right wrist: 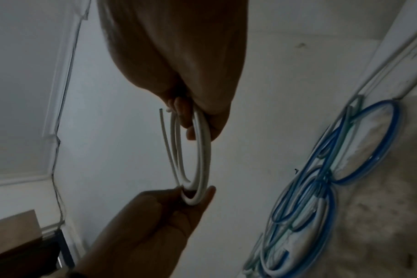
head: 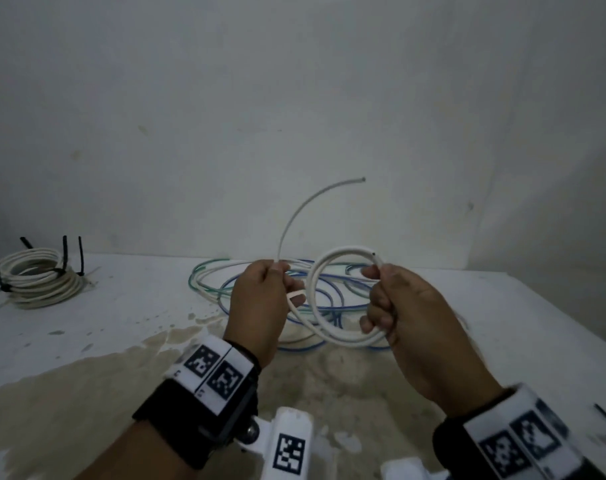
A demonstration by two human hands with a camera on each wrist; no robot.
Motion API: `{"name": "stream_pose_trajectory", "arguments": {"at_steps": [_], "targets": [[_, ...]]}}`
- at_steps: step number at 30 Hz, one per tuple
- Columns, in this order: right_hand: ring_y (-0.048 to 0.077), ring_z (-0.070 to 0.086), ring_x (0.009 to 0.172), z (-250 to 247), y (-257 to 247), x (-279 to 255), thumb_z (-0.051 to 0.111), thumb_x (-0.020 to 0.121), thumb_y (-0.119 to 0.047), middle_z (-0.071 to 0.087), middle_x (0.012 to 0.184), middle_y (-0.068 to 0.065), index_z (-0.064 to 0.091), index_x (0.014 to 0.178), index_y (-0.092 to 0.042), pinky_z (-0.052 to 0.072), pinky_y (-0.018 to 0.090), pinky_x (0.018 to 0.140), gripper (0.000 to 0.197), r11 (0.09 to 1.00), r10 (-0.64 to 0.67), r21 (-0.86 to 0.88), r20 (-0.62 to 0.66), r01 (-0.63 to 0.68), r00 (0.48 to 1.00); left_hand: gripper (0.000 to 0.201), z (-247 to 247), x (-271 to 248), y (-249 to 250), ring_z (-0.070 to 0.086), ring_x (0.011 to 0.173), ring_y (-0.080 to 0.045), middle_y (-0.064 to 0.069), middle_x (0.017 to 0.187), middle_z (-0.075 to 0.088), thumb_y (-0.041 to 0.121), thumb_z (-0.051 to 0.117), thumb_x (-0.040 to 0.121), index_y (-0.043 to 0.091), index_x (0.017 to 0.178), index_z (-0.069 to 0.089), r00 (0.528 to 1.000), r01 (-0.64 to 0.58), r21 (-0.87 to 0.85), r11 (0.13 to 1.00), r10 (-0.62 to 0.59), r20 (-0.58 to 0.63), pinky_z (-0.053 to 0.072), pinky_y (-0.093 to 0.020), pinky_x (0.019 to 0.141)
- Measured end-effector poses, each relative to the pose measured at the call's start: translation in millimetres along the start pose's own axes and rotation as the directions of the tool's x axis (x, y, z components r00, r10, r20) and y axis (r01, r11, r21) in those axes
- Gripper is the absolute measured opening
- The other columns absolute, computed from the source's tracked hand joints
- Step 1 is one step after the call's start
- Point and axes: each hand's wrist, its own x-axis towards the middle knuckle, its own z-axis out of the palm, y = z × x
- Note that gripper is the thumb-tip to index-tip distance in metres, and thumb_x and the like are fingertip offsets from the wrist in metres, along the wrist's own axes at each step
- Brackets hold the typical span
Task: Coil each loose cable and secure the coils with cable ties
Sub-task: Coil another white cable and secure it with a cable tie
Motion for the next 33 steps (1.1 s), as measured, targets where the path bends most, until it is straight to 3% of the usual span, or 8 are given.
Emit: {"name": "stream_pose_trajectory", "arguments": {"at_steps": [5,8,14,22,24,28,30,33], "targets": [[0.007,0.029,0.04,4,12,-4,0.036,0.101,-0.022,0.031,0.048,-0.009,0.058,0.093,-0.008,0.035,0.03,0.049,0.027,0.984,0.057,-0.171,0.058,-0.047,0.997,0.024,-10,-5,1,0.07,0.079,-0.026,-0.01,0.08,0.073,0.008,0.042,0.1,0.024,0.099,0.06,0.983,-0.1,0.174,0.98,0.07,0.169,0.058,-0.036,0.071],[0.008,0.03,0.041,4,10,-3,0.038,0.101,-0.024,0.034,0.047,-0.011,0.055,0.09,-0.01,0.034,0.03,0.048,0.024,0.965,0.085,-0.254,0.097,-0.058,0.992,0.024,-11,-7,1,0.069,0.079,-0.026,-0.014,0.083,0.071,0.002,0.043,0.098,0.009,0.105,0.065,0.972,-0.045,0.117,0.992,0.017,0.233,0.058,-0.033,0.07],[0.014,0.035,0.046,-2,8,1,0.046,0.097,-0.032,0.04,0.052,-0.008,0.052,0.077,-0.014,0.036,0.033,0.051,0.028,0.903,0.061,-0.43,0.134,0.002,0.989,0.028,-8,-15,7,0.054,0.053,-0.017,-0.006,0.078,0.068,0.011,0.038,0.1,0.009,0.104,0.066,0.916,0.034,0.075,0.997,-0.061,0.396,0.047,-0.028,0.049],[0.004,0.043,0.044,-4,7,-1,0.052,0.091,-0.043,0.05,0.049,-0.011,0.062,0.067,-0.036,0.036,0.029,0.053,0.027,0.712,-0.037,-0.67,0.263,0.21,0.964,0.029,-4,-13,8,0.041,0.049,-0.01,0.007,0.058,0.053,0.031,0.055,0.094,0.022,0.07,0.069,0.849,-0.2,0.358,0.912,-0.021,0.528,0.036,-0.025,0.05],[0.005,0.055,0.051,-5,10,0,0.059,0.087,-0.04,0.061,0.057,-0.004,0.063,0.08,-0.028,0.046,0.034,0.058,0.015,0.724,-0.033,-0.679,0.148,0.126,0.988,0.031,-3,-13,5,0.037,0.047,-0.007,0.006,0.058,0.051,0.031,0.055,0.094,0.011,0.072,0.066,0.868,-0.205,0.358,0.911,0.0,0.497,0.033,-0.025,0.05],[0.009,0.063,0.099,-17,6,3,0.074,0.074,-0.041,0.061,0.118,-0.003,0.029,0.139,-0.028,0.052,0.031,0.083,0.081,0.865,-0.024,-0.501,-0.102,-0.031,0.995,0.034,-5,-10,2,0.031,0.04,-0.004,0.013,0.043,0.041,0.031,0.054,0.095,0.015,0.065,0.059,0.915,-0.154,0.36,0.92,-0.005,0.403,0.028,-0.022,0.047],[0.003,0.053,0.11,-18,-8,-1,0.07,0.08,-0.033,0.049,0.129,-0.011,0.028,0.142,-0.035,0.043,0.016,0.089,0.076,0.76,-0.214,-0.638,-0.066,0.124,0.975,0.037,-7,-8,1,0.029,0.039,-0.003,0.012,0.04,0.037,0.03,0.054,0.095,0.016,0.061,0.056,0.919,-0.21,0.419,0.884,0.032,0.392,0.027,-0.023,0.048],[0.006,0.056,0.106,-19,-14,0,0.061,0.086,-0.036,0.064,0.115,-0.008,0.061,0.124,-0.024,0.036,0.013,0.093,0.04,0.318,-0.427,-0.871,0.222,0.375,0.877,0.038,-3,-12,-1,0.03,0.039,-0.003,0.011,0.04,0.036,0.029,0.055,0.094,0.017,0.058,0.052,0.905,-0.225,0.445,0.867,0.016,0.426,0.027,-0.022,0.046]]}}
